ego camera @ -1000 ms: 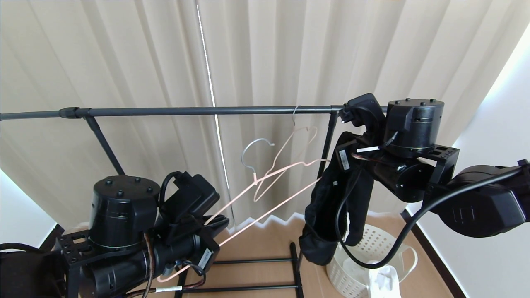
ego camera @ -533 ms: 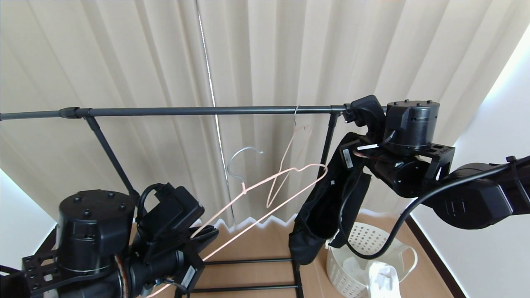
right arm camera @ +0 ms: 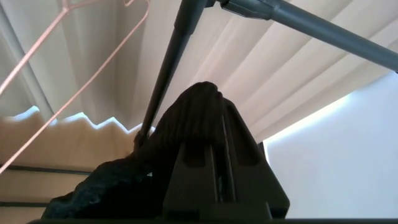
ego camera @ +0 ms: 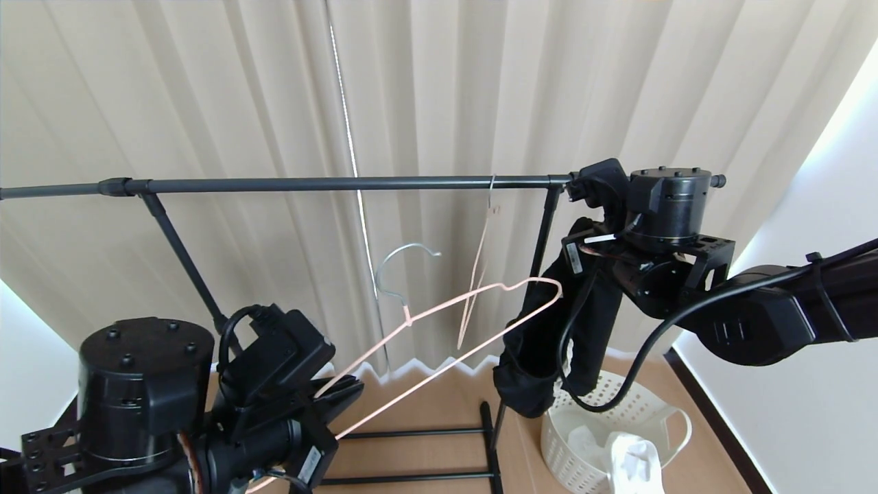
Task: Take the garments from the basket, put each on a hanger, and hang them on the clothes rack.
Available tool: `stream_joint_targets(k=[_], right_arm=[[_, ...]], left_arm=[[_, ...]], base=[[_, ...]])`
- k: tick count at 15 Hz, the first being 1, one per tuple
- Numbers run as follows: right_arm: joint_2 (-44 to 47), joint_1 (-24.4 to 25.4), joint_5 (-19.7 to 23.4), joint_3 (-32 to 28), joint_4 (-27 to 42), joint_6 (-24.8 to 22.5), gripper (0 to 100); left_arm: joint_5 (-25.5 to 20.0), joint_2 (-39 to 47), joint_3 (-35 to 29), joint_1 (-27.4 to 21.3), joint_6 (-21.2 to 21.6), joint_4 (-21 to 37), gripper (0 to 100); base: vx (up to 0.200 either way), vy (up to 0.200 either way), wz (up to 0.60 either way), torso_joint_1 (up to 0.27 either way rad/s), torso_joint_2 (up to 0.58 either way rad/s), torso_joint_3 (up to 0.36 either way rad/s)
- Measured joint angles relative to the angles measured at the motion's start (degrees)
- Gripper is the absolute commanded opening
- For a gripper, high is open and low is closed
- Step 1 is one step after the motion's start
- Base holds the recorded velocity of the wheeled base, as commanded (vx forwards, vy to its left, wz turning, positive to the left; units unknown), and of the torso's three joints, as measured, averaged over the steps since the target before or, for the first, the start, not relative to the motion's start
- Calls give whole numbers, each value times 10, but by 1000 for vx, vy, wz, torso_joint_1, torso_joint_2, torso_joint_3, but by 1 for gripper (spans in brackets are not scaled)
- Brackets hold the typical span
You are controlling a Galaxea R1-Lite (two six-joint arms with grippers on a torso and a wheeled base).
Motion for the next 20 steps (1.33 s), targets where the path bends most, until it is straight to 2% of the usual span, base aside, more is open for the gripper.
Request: stream_joint_targets(k=[5,11,13,16,20], right_arm=[[-36,28,-10,24,2,0,0],[-58,81,-23,40,1,2,0],[-66,104,-24,55,-1,4,0],[-85,144,-28,82,1,45,0],[-105,201,-37,97,3,86,0]], left_arm=[[20,71,-64,-7,-46,0,0],[20,108,-100,-30,-59,-3,0],[20,117,-100,-31,-60,-43,0],[28,138,-91,-31,-62,-88,0],[29,151,-90,-31,-63,-92,0]], base=[[0,0,0,0,0,0],[0,0,0,0,0,0],[0,0,0,0,0,0],[0,0,0,0,0,0],[0,0,0,0,0,0]])
